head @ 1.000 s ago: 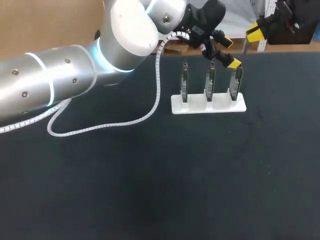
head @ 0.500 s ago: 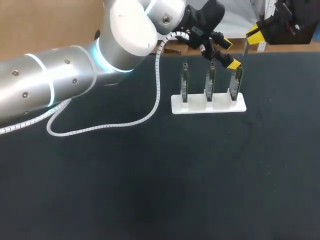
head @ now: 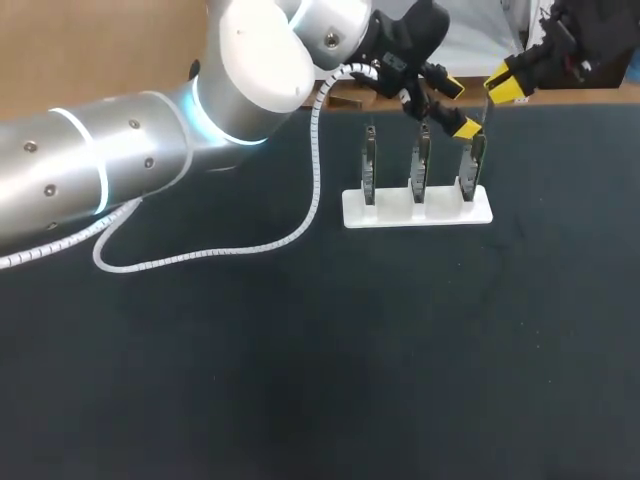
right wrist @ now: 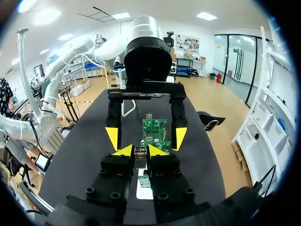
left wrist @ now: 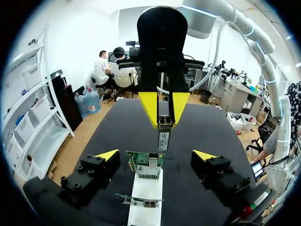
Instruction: Pick up the optical module with the left hand, and insert it into the network port with the right hand.
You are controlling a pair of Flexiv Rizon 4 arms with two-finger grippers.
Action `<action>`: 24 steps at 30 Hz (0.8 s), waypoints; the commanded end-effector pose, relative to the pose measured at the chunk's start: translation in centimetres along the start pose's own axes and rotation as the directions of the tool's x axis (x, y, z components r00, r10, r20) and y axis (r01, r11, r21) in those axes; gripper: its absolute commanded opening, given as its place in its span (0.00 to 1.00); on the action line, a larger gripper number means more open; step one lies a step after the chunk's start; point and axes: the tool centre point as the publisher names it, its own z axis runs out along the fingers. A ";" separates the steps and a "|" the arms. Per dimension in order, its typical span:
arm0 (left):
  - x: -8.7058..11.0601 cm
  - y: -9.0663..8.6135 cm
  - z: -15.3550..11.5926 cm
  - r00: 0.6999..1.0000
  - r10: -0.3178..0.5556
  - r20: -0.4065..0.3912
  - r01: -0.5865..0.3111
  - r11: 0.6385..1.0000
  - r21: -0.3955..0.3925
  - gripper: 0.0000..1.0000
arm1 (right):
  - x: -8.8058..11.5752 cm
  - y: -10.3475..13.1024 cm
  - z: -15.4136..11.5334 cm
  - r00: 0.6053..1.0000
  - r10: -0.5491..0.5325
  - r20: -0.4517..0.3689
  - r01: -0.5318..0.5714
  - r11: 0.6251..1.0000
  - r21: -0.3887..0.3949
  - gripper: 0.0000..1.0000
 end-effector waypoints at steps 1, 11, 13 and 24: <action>-0.1 0.1 0.1 1.000 -0.002 -0.005 0.002 1.000 0.001 1.00 | 0.1 -0.2 0.1 1.000 -0.002 0.001 0.002 1.000 -0.002 0.00; -0.1 0.1 0.1 1.000 -0.002 -0.005 0.002 1.000 0.001 1.00 | 0.6 -0.6 0.4 1.000 0.002 -0.004 -0.002 1.000 -0.007 0.00; -0.1 0.1 0.1 1.000 -0.002 -0.005 0.002 1.000 0.001 1.00 | 0.7 -0.6 0.4 1.000 0.004 -0.003 -0.004 1.000 -0.007 0.00; -0.1 0.1 0.1 1.000 -0.002 -0.005 0.002 1.000 0.001 1.00 | 1.2 -0.8 0.7 1.000 0.003 -0.004 -0.003 1.000 -0.002 0.00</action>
